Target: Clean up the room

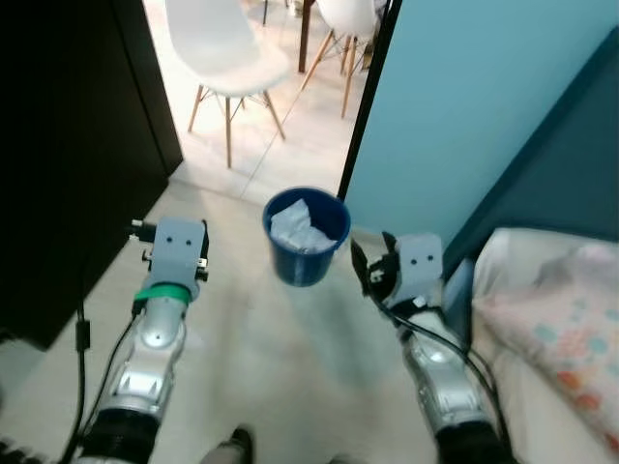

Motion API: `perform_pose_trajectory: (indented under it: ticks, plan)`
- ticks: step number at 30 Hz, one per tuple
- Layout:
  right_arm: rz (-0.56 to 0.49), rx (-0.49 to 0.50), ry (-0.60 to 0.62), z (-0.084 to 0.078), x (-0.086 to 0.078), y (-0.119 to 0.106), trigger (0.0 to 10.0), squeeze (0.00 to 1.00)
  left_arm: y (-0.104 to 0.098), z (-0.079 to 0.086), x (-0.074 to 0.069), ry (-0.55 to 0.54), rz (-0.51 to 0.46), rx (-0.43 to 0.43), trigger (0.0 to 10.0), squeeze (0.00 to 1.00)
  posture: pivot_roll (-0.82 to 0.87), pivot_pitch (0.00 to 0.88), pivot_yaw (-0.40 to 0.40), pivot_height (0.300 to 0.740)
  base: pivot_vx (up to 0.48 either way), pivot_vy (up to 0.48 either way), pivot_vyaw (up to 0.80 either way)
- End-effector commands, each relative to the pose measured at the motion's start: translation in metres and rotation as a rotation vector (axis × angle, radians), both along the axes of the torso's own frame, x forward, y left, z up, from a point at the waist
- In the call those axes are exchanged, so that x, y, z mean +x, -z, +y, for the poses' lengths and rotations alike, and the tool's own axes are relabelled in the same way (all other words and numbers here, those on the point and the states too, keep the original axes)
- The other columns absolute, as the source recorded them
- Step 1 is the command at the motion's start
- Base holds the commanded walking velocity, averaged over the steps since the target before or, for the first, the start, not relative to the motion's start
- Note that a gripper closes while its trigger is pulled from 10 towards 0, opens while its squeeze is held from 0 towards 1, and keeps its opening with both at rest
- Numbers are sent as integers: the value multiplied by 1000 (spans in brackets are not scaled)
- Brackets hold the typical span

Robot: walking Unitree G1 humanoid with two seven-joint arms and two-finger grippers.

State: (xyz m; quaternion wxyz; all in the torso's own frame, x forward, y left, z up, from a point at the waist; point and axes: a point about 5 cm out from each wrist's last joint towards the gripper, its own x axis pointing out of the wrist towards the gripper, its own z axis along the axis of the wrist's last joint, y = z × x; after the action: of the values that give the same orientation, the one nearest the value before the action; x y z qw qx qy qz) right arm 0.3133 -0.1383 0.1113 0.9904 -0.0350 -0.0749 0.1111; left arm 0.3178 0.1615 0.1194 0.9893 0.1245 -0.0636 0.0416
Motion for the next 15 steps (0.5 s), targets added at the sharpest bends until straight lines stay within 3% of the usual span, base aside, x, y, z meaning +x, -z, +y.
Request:
perform_pose_trajectory:
  ticks: [1,11,15]
  plan:
    - [21,9,14,-3,-2,5,10000,0,3,-3,-1,14,9,14,10000,0,-46,48,25,740,-292,0,0]
    - [28,6,15,-4,-2,5,10000,0,8,-4,2,-4,64,-10,10000,0,-49,44,24,740,-24,0,0]
    - [35,14,15,-4,-2,6,10000,0,9,-3,3,-12,72,-17,10000,0,-48,43,24,740,0,0,-713]
